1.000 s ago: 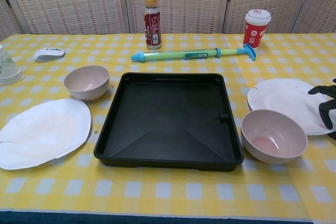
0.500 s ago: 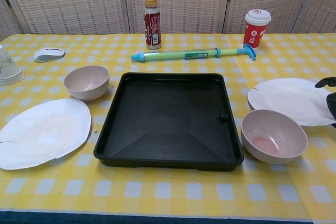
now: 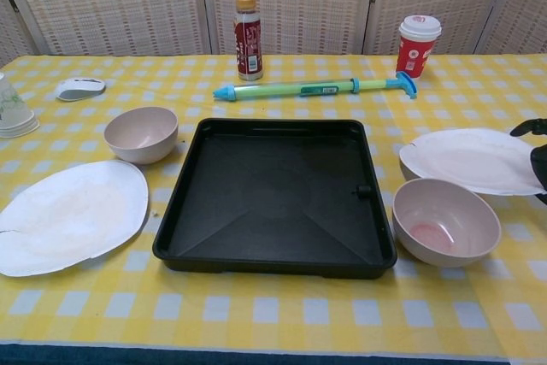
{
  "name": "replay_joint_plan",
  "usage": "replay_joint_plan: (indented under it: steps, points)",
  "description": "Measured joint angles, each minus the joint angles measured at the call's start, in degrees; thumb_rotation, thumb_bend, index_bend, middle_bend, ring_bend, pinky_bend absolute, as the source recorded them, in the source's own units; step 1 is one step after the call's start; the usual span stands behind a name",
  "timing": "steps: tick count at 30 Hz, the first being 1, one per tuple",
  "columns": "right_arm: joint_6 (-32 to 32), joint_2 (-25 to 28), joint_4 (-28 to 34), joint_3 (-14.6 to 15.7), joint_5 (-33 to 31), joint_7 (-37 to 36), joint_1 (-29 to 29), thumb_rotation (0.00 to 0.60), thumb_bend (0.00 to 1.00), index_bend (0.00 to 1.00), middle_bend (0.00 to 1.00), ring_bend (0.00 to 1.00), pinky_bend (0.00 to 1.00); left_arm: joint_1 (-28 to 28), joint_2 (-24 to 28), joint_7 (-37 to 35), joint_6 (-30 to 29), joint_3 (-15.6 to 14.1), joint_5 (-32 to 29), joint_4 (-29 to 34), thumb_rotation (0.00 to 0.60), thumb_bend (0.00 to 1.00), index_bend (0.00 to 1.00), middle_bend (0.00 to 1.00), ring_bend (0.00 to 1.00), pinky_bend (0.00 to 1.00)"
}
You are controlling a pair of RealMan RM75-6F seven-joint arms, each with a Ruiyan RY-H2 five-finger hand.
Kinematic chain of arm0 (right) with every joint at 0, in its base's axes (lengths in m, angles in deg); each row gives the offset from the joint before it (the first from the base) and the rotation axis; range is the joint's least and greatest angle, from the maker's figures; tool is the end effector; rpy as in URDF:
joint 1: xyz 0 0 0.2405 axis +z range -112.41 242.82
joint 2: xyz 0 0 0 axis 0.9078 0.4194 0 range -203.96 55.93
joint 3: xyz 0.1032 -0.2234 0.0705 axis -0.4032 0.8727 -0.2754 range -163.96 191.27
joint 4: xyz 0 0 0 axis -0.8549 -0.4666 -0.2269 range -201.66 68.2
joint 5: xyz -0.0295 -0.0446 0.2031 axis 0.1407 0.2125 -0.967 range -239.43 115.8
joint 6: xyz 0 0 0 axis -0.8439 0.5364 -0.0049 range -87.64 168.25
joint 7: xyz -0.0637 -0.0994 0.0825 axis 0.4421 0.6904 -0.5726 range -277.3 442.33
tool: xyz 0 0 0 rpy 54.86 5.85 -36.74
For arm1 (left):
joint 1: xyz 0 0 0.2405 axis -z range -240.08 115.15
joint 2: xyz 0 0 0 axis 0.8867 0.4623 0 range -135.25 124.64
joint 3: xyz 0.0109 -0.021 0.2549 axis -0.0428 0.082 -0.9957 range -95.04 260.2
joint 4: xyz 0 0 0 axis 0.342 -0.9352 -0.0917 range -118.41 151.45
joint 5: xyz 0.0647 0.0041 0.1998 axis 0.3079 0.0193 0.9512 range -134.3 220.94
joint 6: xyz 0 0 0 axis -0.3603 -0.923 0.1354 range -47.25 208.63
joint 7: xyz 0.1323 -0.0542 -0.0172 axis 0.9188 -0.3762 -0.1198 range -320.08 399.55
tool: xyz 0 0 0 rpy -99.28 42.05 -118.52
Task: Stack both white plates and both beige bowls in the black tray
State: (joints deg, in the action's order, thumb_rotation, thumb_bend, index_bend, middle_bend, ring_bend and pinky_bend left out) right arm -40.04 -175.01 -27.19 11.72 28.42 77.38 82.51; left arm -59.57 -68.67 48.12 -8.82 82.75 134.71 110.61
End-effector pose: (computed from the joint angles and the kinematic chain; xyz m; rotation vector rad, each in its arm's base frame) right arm -0.3388 -0.2594 0.0152 1.6165 -0.6612 0.8659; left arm -0.2988 0.1598 0.1591 -1.4656 -0.7631 -0.8527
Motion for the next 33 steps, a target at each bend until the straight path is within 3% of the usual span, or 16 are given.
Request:
replay_joint_plan:
  steps: [11, 20, 27, 33]
  points:
    - [-8.7, 1.4, 2.5, -0.8, 1.9, -0.3, -0.2, 0.600, 0.46, 0.70, 0.24, 0.20, 0.00, -0.1, 0.1, -0.3, -0.3, 0.0, 0.4, 0.0, 0.600, 0.25, 0.00, 0.01, 0.00, 0.00]
    - [-15.3, 5.1, 12.6, -2.3, 5.0, 3.1, 0.8, 0.600, 0.46, 0.70, 0.24, 0.20, 0.00, 0.6, 0.0, -1.0, 0.7, 0.1, 0.6, 0.0, 0.600, 0.25, 0.00, 0.01, 0.00, 0.00]
    - [-11.9, 6.8, 21.7, -2.7, 7.5, 9.4, 4.9, 0.600, 0.46, 0.70, 0.24, 0.20, 0.00, 0.4, 0.5, -2.1, 0.1, 0.2, 0.7, 0.2, 0.600, 0.25, 0.00, 0.01, 0.00, 0.00]
    - [-4.9, 4.4, 24.1, -3.1, 8.1, 12.9, 9.5, 0.600, 0.46, 0.70, 0.24, 0.19, 0.00, -0.4, 1.7, -3.9, -1.5, 0.2, 0.9, 0.6, 0.600, 0.25, 0.00, 0.01, 0.00, 0.00]
